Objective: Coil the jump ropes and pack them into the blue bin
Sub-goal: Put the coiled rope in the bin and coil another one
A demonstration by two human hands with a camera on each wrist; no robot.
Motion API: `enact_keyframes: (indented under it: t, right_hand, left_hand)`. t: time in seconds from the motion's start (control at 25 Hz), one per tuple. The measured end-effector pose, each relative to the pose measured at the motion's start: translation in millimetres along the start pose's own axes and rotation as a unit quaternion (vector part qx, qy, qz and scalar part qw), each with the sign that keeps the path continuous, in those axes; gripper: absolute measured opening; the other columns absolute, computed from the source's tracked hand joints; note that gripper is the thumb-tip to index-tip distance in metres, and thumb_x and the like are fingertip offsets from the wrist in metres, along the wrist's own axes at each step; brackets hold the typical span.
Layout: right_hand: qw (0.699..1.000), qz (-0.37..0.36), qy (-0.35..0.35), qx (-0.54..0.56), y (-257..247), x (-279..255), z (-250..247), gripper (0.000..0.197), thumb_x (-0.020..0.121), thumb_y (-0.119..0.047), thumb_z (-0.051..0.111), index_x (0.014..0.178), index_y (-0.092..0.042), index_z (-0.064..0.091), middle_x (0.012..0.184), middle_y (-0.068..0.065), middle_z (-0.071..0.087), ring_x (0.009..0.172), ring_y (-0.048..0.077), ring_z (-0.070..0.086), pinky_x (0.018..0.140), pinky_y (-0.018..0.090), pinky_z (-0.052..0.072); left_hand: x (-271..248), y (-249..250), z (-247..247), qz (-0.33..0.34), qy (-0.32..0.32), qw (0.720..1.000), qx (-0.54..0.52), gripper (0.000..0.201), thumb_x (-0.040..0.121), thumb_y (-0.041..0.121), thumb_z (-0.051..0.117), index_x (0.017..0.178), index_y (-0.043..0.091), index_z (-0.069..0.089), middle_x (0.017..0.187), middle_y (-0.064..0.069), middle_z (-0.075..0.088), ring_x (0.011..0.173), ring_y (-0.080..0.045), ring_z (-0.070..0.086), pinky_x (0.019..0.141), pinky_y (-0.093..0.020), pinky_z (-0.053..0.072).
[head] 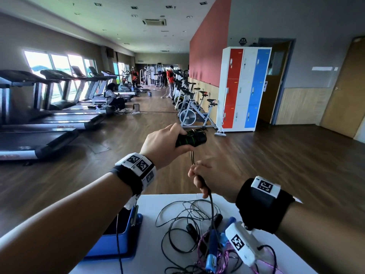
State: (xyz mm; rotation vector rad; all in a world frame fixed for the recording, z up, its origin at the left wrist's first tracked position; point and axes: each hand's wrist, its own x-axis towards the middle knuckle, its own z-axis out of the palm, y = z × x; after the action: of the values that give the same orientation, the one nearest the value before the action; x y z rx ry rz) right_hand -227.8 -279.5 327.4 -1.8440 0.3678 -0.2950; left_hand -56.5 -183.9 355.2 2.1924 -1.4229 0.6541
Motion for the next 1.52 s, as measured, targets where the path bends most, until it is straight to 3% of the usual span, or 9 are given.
enact_keyframes:
  t: [0.24, 0.48, 0.68, 0.92, 1.12, 1.28, 1.36, 1.44, 1.52]
  right_hand:
    - [0.998, -0.004, 0.049, -0.032, -9.4, 3.4, -10.2, 0.027, 0.102, -0.015, 0.048, 0.081, -0.004, 0.062, 0.056, 0.007, 0.053, 0.04, 0.022, 0.046, 0.042, 0.026, 0.043]
    - [1.0, 0.022, -0.004, -0.013, -28.0, 3.8, -10.2, 0.032, 0.105, -0.02, 0.046, 0.078, -0.006, 0.055, 0.048, 0.004, 0.049, 0.04, 0.023, 0.053, 0.046, 0.028, 0.05]
    - [0.999, 0.04, -0.015, -0.023, -20.8, 1.0, -0.2, 0.026, 0.103, -0.016, 0.044, 0.079, -0.007, 0.053, 0.047, 0.0, 0.043, 0.037, 0.02, 0.043, 0.041, 0.025, 0.044]
    - [1.0, 0.005, 0.012, -0.024, -31.9, 1.3, -18.1, 0.032, 0.107, -0.021, 0.042, 0.08, -0.007, 0.053, 0.049, -0.001, 0.039, 0.036, 0.011, 0.032, 0.04, 0.018, 0.031]
    - [0.996, 0.007, -0.008, -0.086, -56.1, 5.6, -32.6, 0.025, 0.096, -0.014, 0.06, 0.073, -0.01, 0.053, 0.054, 0.005, 0.047, 0.045, 0.021, 0.051, 0.05, 0.028, 0.049]
    - [0.996, 0.032, -0.046, -0.075, -72.5, 8.2, -33.5, 0.027, 0.097, -0.012, 0.052, 0.07, -0.011, 0.056, 0.051, 0.002, 0.045, 0.053, 0.031, 0.064, 0.064, 0.041, 0.058]
    - [0.994, 0.024, -0.036, -0.1, -76.5, 13.7, -31.7, 0.028, 0.099, -0.014, 0.05, 0.072, -0.01, 0.058, 0.053, -0.002, 0.039, 0.04, 0.018, 0.049, 0.053, 0.031, 0.053]
    - [0.987, 0.009, -0.028, -0.157, -82.9, 20.9, -34.1, 0.025, 0.097, -0.016, 0.054, 0.077, -0.008, 0.065, 0.057, -0.003, 0.04, 0.04, 0.01, 0.034, 0.041, 0.02, 0.034]
    - [0.974, -0.008, -0.042, -0.222, -90.6, 25.5, -37.9, 0.026, 0.097, -0.019, 0.057, 0.075, -0.01, 0.069, 0.054, -0.005, 0.045, 0.042, 0.009, 0.033, 0.04, 0.019, 0.025]
  left_hand:
    - [-5.5, -17.8, 0.1, 0.044, -0.029, 0.997, 0.064, 0.054, 0.085, 0.068, 0.062, 0.117, 0.026, 0.055, 0.111, 0.008, 0.066, 0.094, -0.019, 0.066, 0.07, -0.03, 0.045]
    - [-8.0, -18.7, 8.1, 0.009, -0.018, 0.997, 0.08, 0.053, 0.085, 0.068, 0.061, 0.115, 0.025, 0.053, 0.109, 0.008, 0.066, 0.094, -0.021, 0.066, 0.071, -0.035, 0.05]
    - [-0.9, -12.0, 10.7, -0.051, -0.006, 0.998, 0.021, 0.051, 0.084, 0.068, 0.062, 0.113, 0.027, 0.052, 0.107, 0.01, 0.065, 0.086, -0.022, 0.065, 0.067, -0.032, 0.042]
    - [-3.2, -18.4, 10.7, 0.01, -0.04, 0.996, 0.078, 0.053, 0.086, 0.068, 0.06, 0.117, 0.025, 0.053, 0.11, 0.008, 0.066, 0.094, -0.021, 0.065, 0.071, -0.034, 0.049]
    - [-5.0, -14.4, 11.4, 0.05, -0.039, 0.99, 0.122, 0.054, 0.087, 0.066, 0.062, 0.119, 0.022, 0.055, 0.114, 0.007, 0.065, 0.105, -0.021, 0.064, 0.075, -0.032, 0.047]
    - [-6.6, -20.7, 14.4, 0.034, -0.054, 0.985, 0.163, 0.056, 0.088, 0.069, 0.058, 0.12, 0.024, 0.053, 0.112, 0.007, 0.065, 0.103, -0.022, 0.065, 0.075, -0.035, 0.051]
    - [-8.2, -22.1, 17.5, 0.036, -0.069, 0.981, 0.177, 0.055, 0.088, 0.069, 0.056, 0.12, 0.025, 0.051, 0.111, 0.006, 0.065, 0.101, -0.024, 0.065, 0.075, -0.037, 0.054]
    - [-11.2, -24.1, 20.9, 0.04, -0.083, 0.978, 0.187, 0.054, 0.089, 0.068, 0.055, 0.121, 0.025, 0.05, 0.113, 0.005, 0.065, 0.101, -0.025, 0.065, 0.075, -0.038, 0.055]
    - [-12.7, -26.8, 22.6, 0.038, -0.086, 0.978, 0.186, 0.053, 0.089, 0.068, 0.054, 0.121, 0.026, 0.049, 0.113, 0.006, 0.064, 0.101, -0.025, 0.065, 0.076, -0.038, 0.054]
